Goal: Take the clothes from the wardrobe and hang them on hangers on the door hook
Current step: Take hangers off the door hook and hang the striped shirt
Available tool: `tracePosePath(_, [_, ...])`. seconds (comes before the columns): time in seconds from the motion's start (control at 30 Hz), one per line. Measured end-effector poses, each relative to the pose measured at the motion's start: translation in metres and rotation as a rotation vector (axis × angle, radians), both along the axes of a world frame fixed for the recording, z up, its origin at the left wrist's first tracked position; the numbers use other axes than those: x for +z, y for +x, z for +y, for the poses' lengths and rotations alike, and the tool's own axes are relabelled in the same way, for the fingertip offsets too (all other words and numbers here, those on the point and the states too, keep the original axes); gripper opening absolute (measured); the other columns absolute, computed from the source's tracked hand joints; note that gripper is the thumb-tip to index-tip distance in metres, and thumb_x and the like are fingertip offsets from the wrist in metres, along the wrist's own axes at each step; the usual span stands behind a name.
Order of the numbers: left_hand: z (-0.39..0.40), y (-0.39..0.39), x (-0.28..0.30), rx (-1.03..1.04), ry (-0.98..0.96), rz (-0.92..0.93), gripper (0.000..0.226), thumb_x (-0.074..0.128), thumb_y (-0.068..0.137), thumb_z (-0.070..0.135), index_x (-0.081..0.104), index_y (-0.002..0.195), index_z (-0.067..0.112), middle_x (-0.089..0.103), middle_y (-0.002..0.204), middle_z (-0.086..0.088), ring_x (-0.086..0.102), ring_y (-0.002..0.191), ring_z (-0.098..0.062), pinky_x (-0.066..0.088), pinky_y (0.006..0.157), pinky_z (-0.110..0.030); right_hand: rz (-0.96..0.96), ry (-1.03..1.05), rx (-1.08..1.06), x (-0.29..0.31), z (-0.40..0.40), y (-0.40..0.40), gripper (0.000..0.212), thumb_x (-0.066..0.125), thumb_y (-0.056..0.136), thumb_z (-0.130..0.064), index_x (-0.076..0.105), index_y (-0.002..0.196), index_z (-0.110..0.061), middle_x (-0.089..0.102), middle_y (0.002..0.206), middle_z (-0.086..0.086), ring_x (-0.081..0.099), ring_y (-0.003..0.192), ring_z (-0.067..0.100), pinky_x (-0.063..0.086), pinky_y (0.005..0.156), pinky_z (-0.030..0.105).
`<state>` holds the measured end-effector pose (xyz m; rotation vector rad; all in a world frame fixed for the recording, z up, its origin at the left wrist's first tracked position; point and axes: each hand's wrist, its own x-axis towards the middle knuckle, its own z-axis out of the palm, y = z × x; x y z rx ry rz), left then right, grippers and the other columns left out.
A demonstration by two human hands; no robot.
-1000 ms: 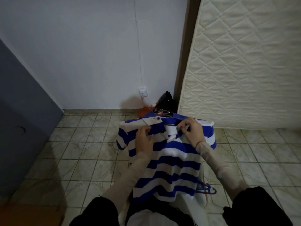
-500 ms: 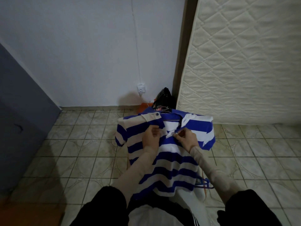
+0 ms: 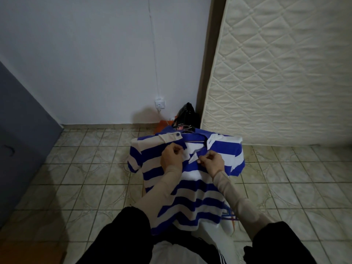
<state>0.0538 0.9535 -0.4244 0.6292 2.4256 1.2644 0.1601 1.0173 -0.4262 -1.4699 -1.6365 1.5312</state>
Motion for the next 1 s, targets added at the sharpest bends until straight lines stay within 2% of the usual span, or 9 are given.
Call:
tracePosePath(0.13, [-0.004, 0.002, 0.0, -0.023, 0.021, -0.021, 0.01, 0.055, 0.09, 0.015, 0.063, 0.095, 0.012, 0.067, 0.101, -0.005, 0.059, 0.091, -0.019, 0.039, 0.074, -0.023, 0.073, -0.053, 0.001, -0.006, 0.002, 0.001, 0.029, 0.061, 0.081, 0.002, 0.05, 0.06, -0.015, 0.062, 0.061, 0.006, 0.06, 0.066, 0.018, 0.049, 0.094, 0.047])
tracePosePath(0.27, [-0.012, 0.007, 0.003, -0.046, 0.075, -0.056, 0.012, 0.056, 0.09, 0.014, 0.064, 0.096, 0.008, 0.066, 0.099, -0.007, 0.054, 0.084, -0.013, 0.038, 0.073, -0.021, 0.123, -0.046, 0.031, -0.004, -0.002, -0.001, 0.03, 0.064, 0.081, -0.001, 0.054, 0.056, -0.015, 0.062, 0.051, -0.004, 0.059, 0.067, 0.017, 0.046, 0.096, 0.047])
tracePosePath(0.5, [-0.02, 0.005, 0.013, -0.106, 0.124, -0.093, 0.011, 0.056, 0.089, 0.012, 0.063, 0.096, 0.008, 0.062, 0.093, -0.001, 0.052, 0.083, -0.009, 0.038, 0.074, -0.018, 0.157, 0.056, 0.085, 0.006, -0.008, -0.004, 0.027, 0.064, 0.081, -0.002, 0.055, 0.06, -0.016, 0.062, 0.061, 0.003, 0.058, 0.074, 0.023, 0.047, 0.095, 0.048])
tracePosePath(0.6, [-0.018, 0.005, 0.02, -0.115, 0.143, -0.129, 0.011, 0.056, 0.089, 0.012, 0.064, 0.096, 0.009, 0.062, 0.094, -0.001, 0.054, 0.085, -0.01, 0.041, 0.077, -0.02, 0.178, 0.11, 0.115, 0.014, -0.01, -0.007, 0.026, 0.064, 0.081, 0.0, 0.054, 0.061, -0.014, 0.058, 0.061, 0.005, 0.056, 0.071, 0.023, 0.051, 0.087, 0.039])
tracePosePath(0.73, [-0.013, 0.008, 0.028, -0.13, 0.161, -0.146, 0.01, 0.057, 0.088, 0.011, 0.064, 0.095, 0.009, 0.062, 0.091, 0.001, 0.054, 0.083, -0.009, 0.041, 0.077, -0.02, 0.197, 0.181, 0.135, 0.023, -0.013, -0.007, 0.027, 0.063, 0.081, 0.002, 0.051, 0.062, -0.013, 0.052, 0.058, 0.002, 0.049, 0.062, 0.012, 0.044, 0.065, 0.006])
tracePosePath(0.83, [-0.012, 0.009, 0.026, -0.14, 0.144, -0.161, 0.01, 0.057, 0.089, 0.011, 0.064, 0.095, 0.008, 0.064, 0.094, -0.003, 0.054, 0.084, -0.011, 0.042, 0.078, -0.021, 0.166, 0.22, 0.146, 0.021, -0.015, -0.005, 0.03, 0.064, 0.081, 0.001, 0.05, 0.061, -0.016, 0.053, 0.058, 0.0, 0.049, 0.059, 0.009, 0.041, 0.061, 0.003])
tracePosePath(1.0, [-0.017, 0.011, 0.021, -0.143, 0.136, -0.177, 0.012, 0.057, 0.089, 0.009, 0.064, 0.096, 0.004, 0.066, 0.098, -0.009, 0.054, 0.083, -0.012, 0.043, 0.077, -0.023, 0.125, 0.259, 0.177, 0.011, -0.017, -0.002, 0.026, 0.066, 0.08, -0.003, 0.052, 0.063, -0.017, 0.06, 0.064, 0.006, 0.054, 0.065, 0.014, 0.043, 0.066, 0.009])
